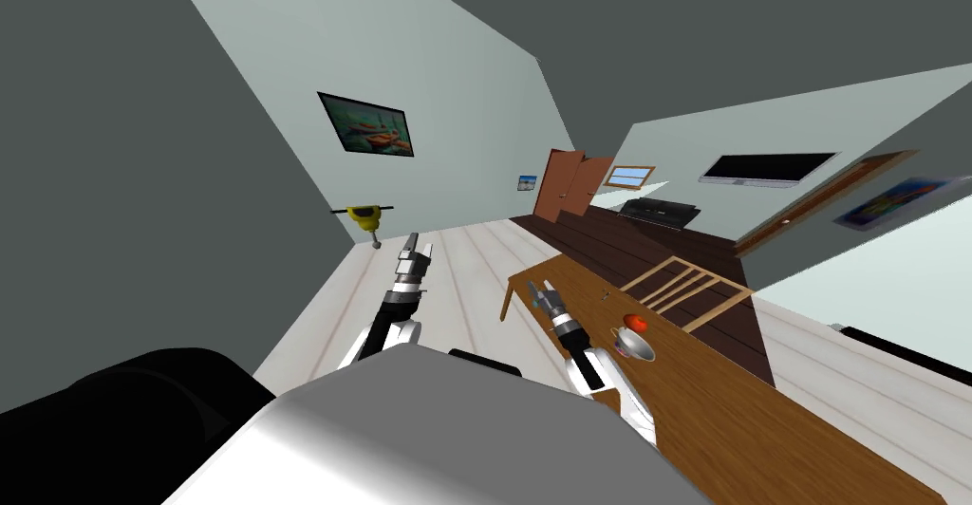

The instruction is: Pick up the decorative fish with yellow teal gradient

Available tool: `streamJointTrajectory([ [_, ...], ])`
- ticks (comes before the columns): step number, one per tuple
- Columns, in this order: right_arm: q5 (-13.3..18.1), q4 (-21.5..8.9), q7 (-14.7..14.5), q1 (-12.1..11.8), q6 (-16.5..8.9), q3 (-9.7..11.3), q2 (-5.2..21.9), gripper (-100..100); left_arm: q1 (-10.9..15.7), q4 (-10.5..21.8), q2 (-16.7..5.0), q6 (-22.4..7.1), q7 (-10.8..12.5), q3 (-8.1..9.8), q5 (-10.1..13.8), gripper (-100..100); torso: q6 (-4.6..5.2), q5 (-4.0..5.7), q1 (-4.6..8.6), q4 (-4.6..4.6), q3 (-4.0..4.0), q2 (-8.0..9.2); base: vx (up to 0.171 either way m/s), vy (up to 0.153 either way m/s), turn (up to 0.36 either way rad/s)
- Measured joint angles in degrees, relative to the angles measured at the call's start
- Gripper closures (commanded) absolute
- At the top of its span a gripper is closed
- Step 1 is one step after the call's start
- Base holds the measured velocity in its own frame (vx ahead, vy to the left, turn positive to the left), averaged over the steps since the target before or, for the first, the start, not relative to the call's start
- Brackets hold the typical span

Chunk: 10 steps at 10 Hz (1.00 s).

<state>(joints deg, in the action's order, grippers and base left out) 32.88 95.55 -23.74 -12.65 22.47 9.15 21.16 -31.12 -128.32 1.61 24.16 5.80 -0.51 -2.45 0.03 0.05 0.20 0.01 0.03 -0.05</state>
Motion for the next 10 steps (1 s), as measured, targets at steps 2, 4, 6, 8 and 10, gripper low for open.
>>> streamJointTrajectory([
  [2, 2.3, -2.5, -2.4, 0.9, -1.0, 1.4, 1.7, -100, 0.0, 0.0, 0.0, 0.0, 0.0, 0.0, 0.0, 0, 0.02, -0.01, -0.04, 0.0, 0.0, 0.0, -0.003, -0.037, 0.067],
  [4, 4.5, -6.3, -4.9, 2.1, -0.9, 2.4, 3.4, -100, 0.0, 0.0, 0.0, 0.0, 0.0, 0.0, 0.0, 0, 0.0, -0.01, -0.06, -0.01, -0.01, 0.01, -0.003, -0.036, 0.098],
  [6, 6.0, -8.7, -6.5, 2.7, -1.3, 3.1, 4.9, -100, 0.0, 0.0, 0.0, 0.0, 0.0, 0.0, 0.0, 0, 0.01, -0.02, -0.1, 0.0, 0.0, -0.01, 0.0, -0.023, 0.061],
  [8, 7.2, -11.9, -8.0, 4.3, -1.3, 3.7, 6.1, -100, 0.0, 0.0, 0.0, 0.0, 0.0, 0.0, 0.0, 0, 0.0, -0.03, -0.11, 0.0, 0.01, -0.02, -0.003, -0.033, 0.132],
  [10, 9.1, -13.4, -9.9, 4.2, -2.1, 4.7, 7.8, -100, 0.0, 0.0, 0.0, 0.0, 0.0, 0.0, 0.0, 0, 0.04, -0.02, -0.08, 0.0, -0.01, 0.01, -0.002, -0.023, -0.001],
])
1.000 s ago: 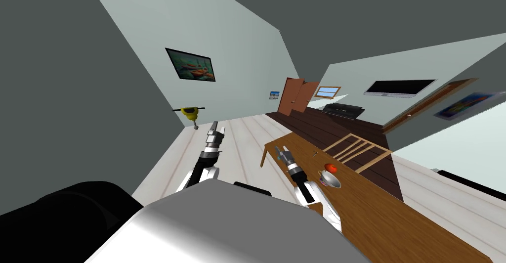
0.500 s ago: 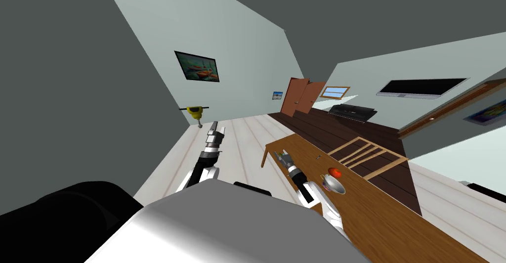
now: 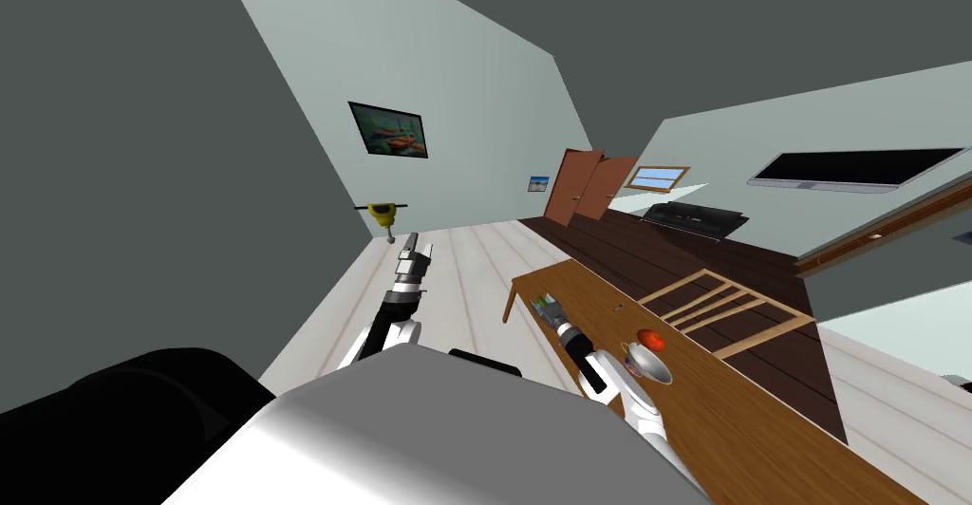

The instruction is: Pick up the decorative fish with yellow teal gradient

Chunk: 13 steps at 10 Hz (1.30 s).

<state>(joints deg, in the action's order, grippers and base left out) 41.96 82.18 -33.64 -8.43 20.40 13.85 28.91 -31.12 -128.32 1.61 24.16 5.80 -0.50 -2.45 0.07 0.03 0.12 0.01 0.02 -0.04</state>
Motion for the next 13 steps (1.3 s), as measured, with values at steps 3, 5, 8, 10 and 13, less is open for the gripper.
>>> streamJointTrajectory([
  [3, 1.2, -3.3, -1.5, 1.3, 0.2, 0.6, 1.1, -100, 0.0, 0.0, 0.0, 0.0, 0.0, 0.0, 0.0, 0, -0.02, -0.02, -0.07, 0.0, 0.01, -0.02, -0.002, -0.017, 0.071],
  [5, 2.5, -4.5, -2.5, 1.8, -0.4, 1.4, 2.5, -100, 0.0, 0.0, 0.0, 0.0, 0.0, 0.0, 0.0, 0, -0.01, -0.01, -0.05, 0.0, 0.01, -0.01, -0.003, -0.023, 0.061],
  [8, 4.9, -10.6, -6.3, 3.8, 0.7, 2.0, 4.4, -100, 0.0, 0.0, 0.0, 0.0, 0.0, 0.0, 0.0, 0, -0.02, 0.0, 0.01, 0.0, 0.01, -0.02, -0.005, -0.034, 0.09],
  [10, 6.7, -11.9, -7.5, 4.2, -0.4, 3.4, 6.8, -100, 0.0, 0.0, 0.0, 0.0, 0.0, 0.0, 0.0, 0, -0.01, -0.01, 0.0, -0.01, 0.0, 0.0, -0.005, -0.028, 0.05],
  [13, 8.1, -15.5, -9.9, 5.2, 0.2, 3.5, 7.8, -100, 0.0, 0.0, 0.0, 0.0, 0.0, 0.0, 0.0, 0, -0.01, -0.02, -0.07, 0.0, 0.01, -0.02, -0.001, -0.014, 0.046],
])
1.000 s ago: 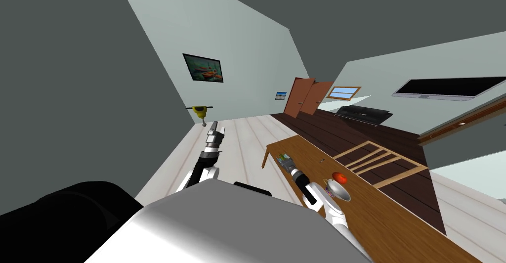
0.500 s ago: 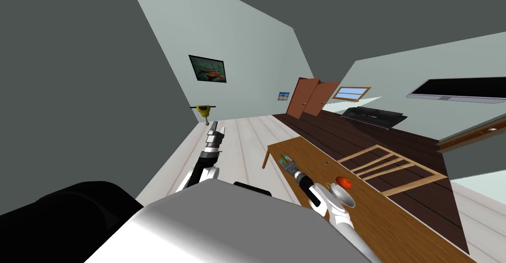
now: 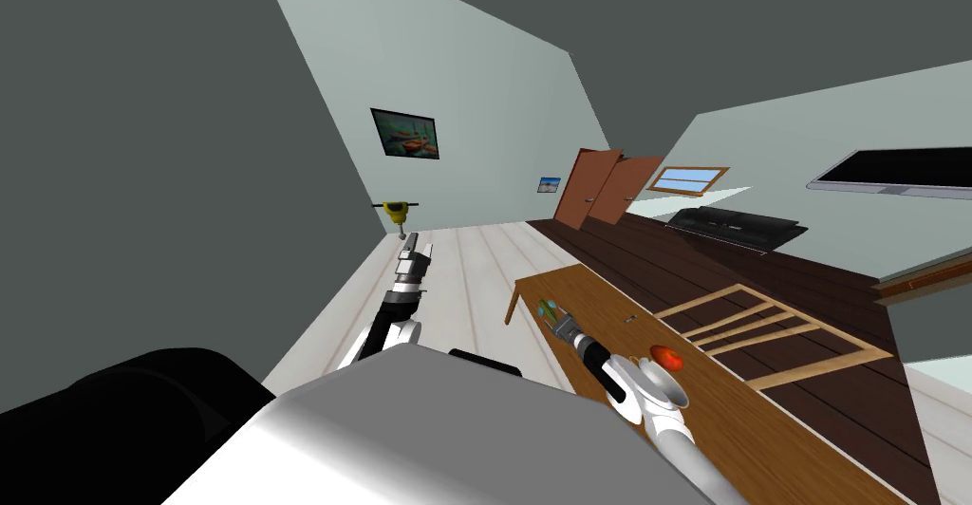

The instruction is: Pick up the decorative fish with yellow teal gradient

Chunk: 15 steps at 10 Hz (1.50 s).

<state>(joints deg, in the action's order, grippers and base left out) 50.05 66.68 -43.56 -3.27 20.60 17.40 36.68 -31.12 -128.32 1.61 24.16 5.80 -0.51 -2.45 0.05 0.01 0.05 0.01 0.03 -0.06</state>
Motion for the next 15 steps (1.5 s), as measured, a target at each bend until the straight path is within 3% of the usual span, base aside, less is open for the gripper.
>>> streamJointTrajectory([
  [1, 0.1, -0.1, -0.3, 0.0, 0.0, 0.0, 0.1, 0, 0.0, 0.0, 0.0, 0.0, 0.0, 0.0, 0.0, 0, 0.01, 0.0, -0.04, 0.0, 0.0, 0.0, 0.0, 0.0, 0.0],
  [2, 0.1, -0.1, -0.2, 0.0, 0.0, 0.0, 0.1, -100, 0.0, 0.0, 0.0, 0.0, 0.0, 0.0, 0.0, 0, 0.01, -0.01, -0.07, 0.0, 0.0, 0.0, 0.118, 0.013, -0.146],
  [3, -0.8, 0.3, -1.3, -2.0, 0.7, -0.2, 0.6, -100, 0.0, 0.0, 0.0, 0.0, 0.0, 0.01, 0.0, 0, 0.06, -0.02, -0.12, 0.06, 0.16, -0.3, 0.165, 0.041, -0.1],
  [5, -1.8, -1.5, -3.5, -2.3, 3.6, -1.0, 0.8, -100, 0.0, 0.0, 0.0, 0.0, 0.0, 0.0, 0.0, 0, -0.02, -0.05, -0.26, 0.09, 0.23, -0.4, 0.13, 0.065, -0.056],
  [10, -6.8, -6.0, -11.1, -7.4, 12.5, -3.4, 2.5, -100, 0.0, 0.0, 0.0, 0.0, 0.0, 0.0, 0.0, 0, 0.02, -0.07, -0.36, 0.14, 0.38, -0.68, 0.168, 0.075, -0.105],
  [12, -7.7, -6.2, -13.7, -8.9, 15.5, -3.9, 2.7, -100, 0.0, 0.0, 0.0, 0.0, 0.0, 0.0, 0.0, 0, -0.03, -0.04, -0.18, 0.08, 0.22, -0.36, 0.081, 0.054, -0.052],
  [13, -8.7, -4.6, -14.3, -11.3, 16.1, -4.2, 3.9, -100, 0.0, 0.0, 0.0, 0.0, 0.0, 0.0, 0.0, 0, 0.03, -0.06, -0.33, 0.08, 0.2, -0.35, 0.127, 0.074, -0.112],
  [15, -9.7, -6.8, -16.6, -11.6, 19.1, -4.8, 3.9, -100, 0.0, 0.0, 0.0, 0.0, 0.0, 0.0, 0.0, 0, -0.04, -0.03, -0.14, 0.08, 0.2, -0.34, 0.107, 0.024, -0.059],
])
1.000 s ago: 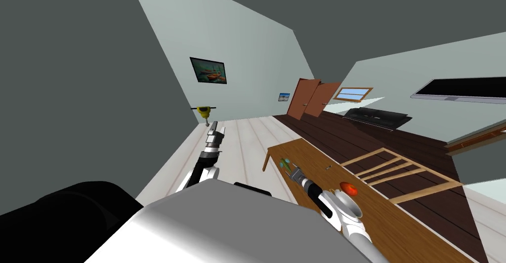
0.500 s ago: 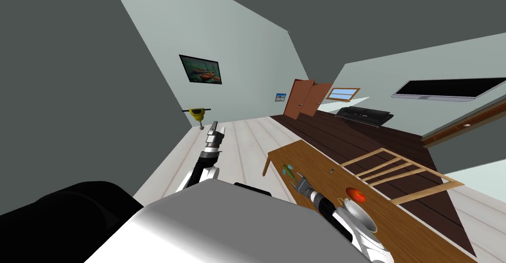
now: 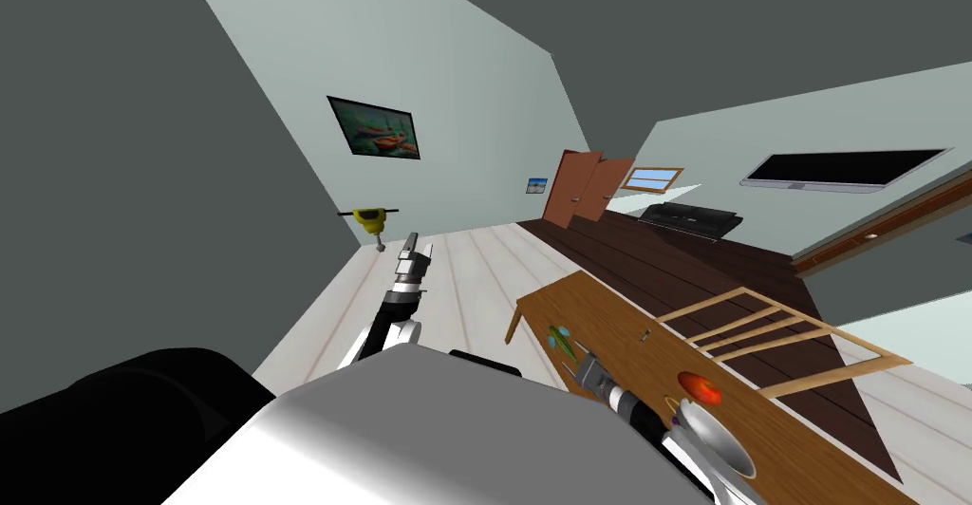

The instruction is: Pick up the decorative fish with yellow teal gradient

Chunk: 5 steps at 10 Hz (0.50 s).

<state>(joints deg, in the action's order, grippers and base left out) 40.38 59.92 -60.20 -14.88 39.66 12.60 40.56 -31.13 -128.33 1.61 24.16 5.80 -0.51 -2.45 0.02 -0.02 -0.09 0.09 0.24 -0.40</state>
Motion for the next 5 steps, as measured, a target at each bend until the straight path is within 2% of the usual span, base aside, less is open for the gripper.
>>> streamJointTrajectory([
  [1, -1.2, -1.0, -1.4, -1.4, 1.7, -0.7, 0.5, -100, 0.0, 0.0, 0.0, 0.0, 0.0, 0.01, 0.0, 0, 0.06, 0.0, 0.0, 0.02, 0.06, -0.12, 0.141, 0.06, -0.088],
  [2, -1.9, -1.9, -3.0, -1.9, 3.5, -1.1, 0.6, -100, 0.0, 0.0, 0.0, 0.0, 0.0, 0.0, 0.0, 0, 0.0, -0.01, -0.09, 0.03, 0.09, -0.16, 0.073, 0.048, 0.013],
  [3, -2.0, -1.9, -3.6, -2.2, 4.6, -1.1, 0.7, -100, 0.0, 0.0, 0.0, 0.0, 0.0, 0.0, 0.0, 0, -0.01, -0.01, -0.07, 0.0, 0.01, -0.01, 0.132, 0.063, -0.139],
  [4, -3.3, -4.0, -5.4, -3.0, 6.7, -1.8, 0.9, -100, 0.0, 0.0, 0.0, 0.0, 0.0, 0.0, 0.0, 0, 0.05, -0.02, -0.11, 0.02, 0.06, -0.11, 0.146, 0.068, -0.089],
  [5, -3.9, -5.0, -7.0, -3.5, 8.9, -2.1, 1.1, -100, 0.0, 0.0, 0.0, 0.0, 0.0, 0.0, 0.0, 0, 0.0, -0.02, -0.13, 0.03, 0.1, -0.17, 0.07, 0.043, 0.015],
])
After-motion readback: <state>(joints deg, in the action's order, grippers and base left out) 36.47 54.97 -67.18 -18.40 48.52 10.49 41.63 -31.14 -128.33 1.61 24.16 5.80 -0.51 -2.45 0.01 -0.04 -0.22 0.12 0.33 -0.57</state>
